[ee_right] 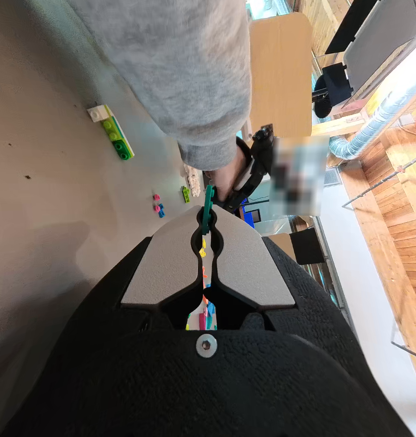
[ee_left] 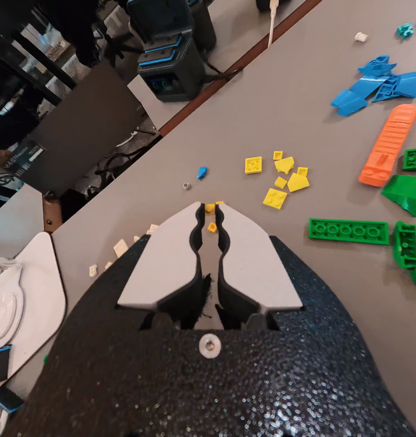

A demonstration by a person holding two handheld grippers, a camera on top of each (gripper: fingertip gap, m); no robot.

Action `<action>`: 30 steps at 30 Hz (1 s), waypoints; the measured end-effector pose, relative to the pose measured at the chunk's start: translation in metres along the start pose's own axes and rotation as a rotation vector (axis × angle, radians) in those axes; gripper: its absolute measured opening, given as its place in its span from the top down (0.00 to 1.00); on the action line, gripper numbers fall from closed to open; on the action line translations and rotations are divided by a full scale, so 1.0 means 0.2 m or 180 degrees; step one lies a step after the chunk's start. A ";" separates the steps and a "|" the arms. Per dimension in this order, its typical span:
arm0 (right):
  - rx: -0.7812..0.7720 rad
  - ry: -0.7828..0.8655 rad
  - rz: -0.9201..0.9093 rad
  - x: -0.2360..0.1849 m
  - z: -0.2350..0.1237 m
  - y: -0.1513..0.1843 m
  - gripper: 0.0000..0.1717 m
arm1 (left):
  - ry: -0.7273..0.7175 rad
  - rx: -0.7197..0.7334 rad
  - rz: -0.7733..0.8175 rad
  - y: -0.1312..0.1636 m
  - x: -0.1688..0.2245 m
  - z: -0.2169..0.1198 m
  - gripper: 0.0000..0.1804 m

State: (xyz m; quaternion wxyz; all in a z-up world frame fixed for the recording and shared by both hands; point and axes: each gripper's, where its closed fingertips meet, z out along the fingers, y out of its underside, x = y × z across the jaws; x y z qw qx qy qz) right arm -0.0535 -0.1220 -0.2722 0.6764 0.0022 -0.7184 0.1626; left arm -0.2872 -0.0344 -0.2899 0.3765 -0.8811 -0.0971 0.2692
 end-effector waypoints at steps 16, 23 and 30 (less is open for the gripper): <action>-0.0233 0.0089 0.0024 0.02 0.07 0.05 1.00 | 0.0282 -0.0096 0.0251 0.05 0.08 0.04 0.80; -0.0260 0.0041 0.0071 0.00 0.08 0.06 1.00 | 0.0262 0.0030 0.0205 0.04 0.06 0.00 0.96; -0.0260 -0.0018 0.0061 -0.01 0.10 0.05 1.00 | 0.0145 -0.0166 0.0332 0.10 0.05 0.03 0.78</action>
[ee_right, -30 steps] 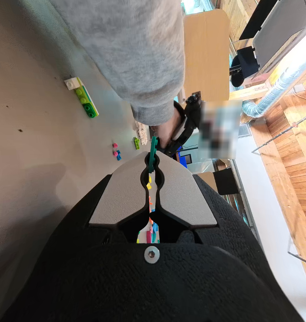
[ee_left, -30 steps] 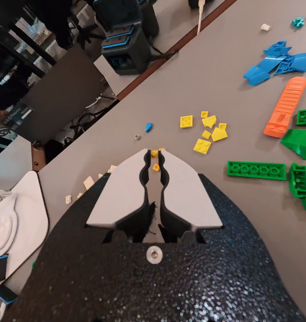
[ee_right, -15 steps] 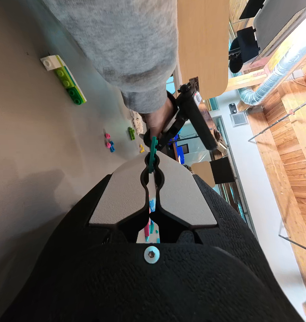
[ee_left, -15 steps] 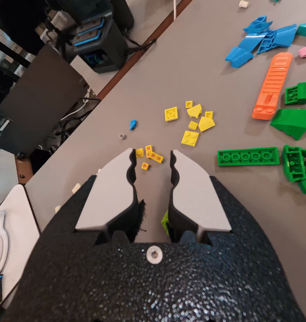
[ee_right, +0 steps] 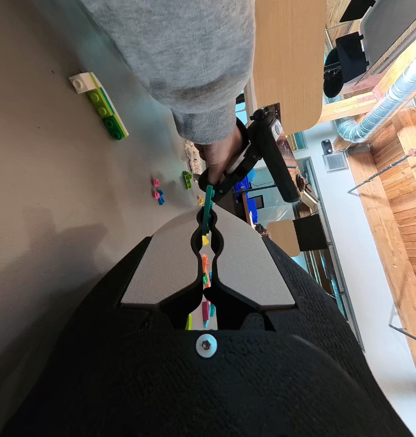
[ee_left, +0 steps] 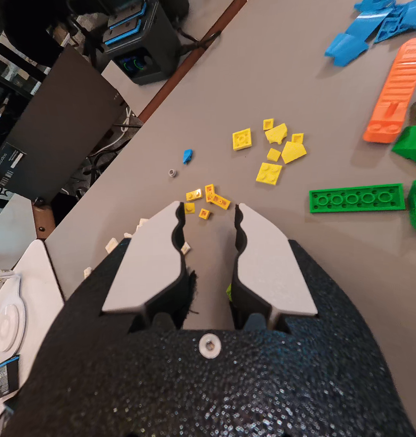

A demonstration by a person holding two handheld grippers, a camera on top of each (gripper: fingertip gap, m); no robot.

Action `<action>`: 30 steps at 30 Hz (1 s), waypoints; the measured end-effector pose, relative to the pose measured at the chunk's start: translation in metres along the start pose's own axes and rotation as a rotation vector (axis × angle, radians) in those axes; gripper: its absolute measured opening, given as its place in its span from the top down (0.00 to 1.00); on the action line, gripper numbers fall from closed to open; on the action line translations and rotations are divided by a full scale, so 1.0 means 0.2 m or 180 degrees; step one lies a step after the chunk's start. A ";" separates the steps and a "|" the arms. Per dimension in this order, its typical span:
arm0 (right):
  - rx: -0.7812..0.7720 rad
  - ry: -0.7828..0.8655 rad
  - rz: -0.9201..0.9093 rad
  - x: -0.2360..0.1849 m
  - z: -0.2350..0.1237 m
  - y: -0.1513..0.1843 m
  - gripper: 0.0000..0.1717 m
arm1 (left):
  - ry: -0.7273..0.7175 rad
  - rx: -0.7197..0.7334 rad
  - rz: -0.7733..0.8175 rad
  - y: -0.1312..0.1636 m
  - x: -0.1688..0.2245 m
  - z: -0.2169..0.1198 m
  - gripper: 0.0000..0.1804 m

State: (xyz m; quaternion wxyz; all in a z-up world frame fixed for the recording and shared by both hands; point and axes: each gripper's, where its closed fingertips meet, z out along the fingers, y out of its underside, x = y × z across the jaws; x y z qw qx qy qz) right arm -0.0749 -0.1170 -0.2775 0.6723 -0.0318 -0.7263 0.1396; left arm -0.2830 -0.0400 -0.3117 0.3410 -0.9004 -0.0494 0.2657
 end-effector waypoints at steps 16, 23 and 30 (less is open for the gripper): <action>-0.0016 -0.0036 -0.0035 -0.01 0.00 0.01 1.00 | 0.1273 -0.0386 -0.1518 0.04 0.13 0.00 0.60; -0.0022 -0.0036 -0.0042 0.00 0.00 0.02 1.00 | 0.1384 0.0079 -0.2072 -0.05 0.08 -0.06 0.63; -0.0054 -0.0010 -0.0020 0.01 -0.01 0.03 1.00 | 0.1566 0.0942 -0.2739 -0.25 -0.05 -0.24 0.68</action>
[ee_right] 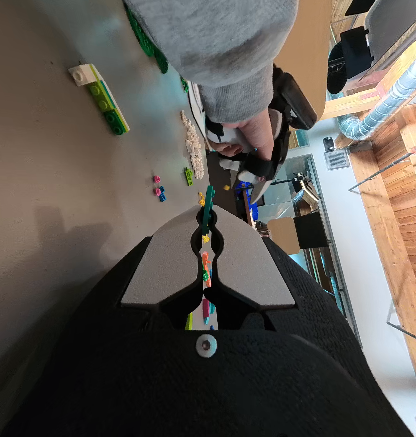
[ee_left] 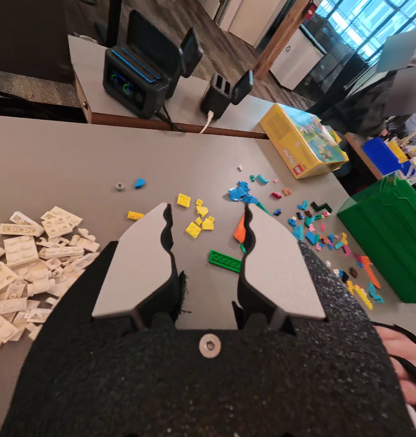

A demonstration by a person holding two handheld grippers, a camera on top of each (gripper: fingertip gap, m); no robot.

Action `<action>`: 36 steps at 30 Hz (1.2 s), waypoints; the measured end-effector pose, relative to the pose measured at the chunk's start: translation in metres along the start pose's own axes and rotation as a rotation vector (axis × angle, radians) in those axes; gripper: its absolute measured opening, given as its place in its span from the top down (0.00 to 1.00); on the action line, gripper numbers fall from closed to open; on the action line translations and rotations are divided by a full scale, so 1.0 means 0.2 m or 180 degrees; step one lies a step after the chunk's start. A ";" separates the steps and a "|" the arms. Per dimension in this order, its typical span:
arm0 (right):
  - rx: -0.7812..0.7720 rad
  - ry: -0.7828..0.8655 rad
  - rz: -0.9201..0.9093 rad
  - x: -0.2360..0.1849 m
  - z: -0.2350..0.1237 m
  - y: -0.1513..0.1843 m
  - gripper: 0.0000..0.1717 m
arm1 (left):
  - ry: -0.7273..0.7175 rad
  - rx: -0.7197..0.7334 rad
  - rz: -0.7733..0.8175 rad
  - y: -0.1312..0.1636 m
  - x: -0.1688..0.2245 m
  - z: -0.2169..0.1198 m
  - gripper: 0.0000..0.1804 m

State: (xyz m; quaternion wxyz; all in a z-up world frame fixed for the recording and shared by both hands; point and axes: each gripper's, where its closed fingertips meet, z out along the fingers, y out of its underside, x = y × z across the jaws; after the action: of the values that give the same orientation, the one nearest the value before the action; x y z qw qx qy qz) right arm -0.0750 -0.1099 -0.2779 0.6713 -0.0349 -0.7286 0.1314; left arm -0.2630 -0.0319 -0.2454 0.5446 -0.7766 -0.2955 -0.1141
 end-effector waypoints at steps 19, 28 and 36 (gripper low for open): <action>-0.0573 0.0569 0.0137 0.19 -0.01 0.22 1.00 | -0.0245 0.1731 0.2636 0.29 0.48 -0.49 0.80; -0.0720 0.0372 0.0366 0.63 0.23 0.26 1.00 | -0.0349 0.1403 0.2804 0.39 0.45 -0.36 0.93; 0.0542 -0.1286 -0.1071 0.55 1.06 -0.40 1.00 | -0.0508 0.1254 0.2987 0.42 0.43 -0.31 0.92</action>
State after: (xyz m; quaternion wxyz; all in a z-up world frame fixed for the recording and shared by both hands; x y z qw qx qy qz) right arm -0.2840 -0.1930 -0.1667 0.5253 0.1700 -0.8296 0.0831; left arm -0.1357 -0.0794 -0.2440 0.6488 -0.7146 0.0282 0.2600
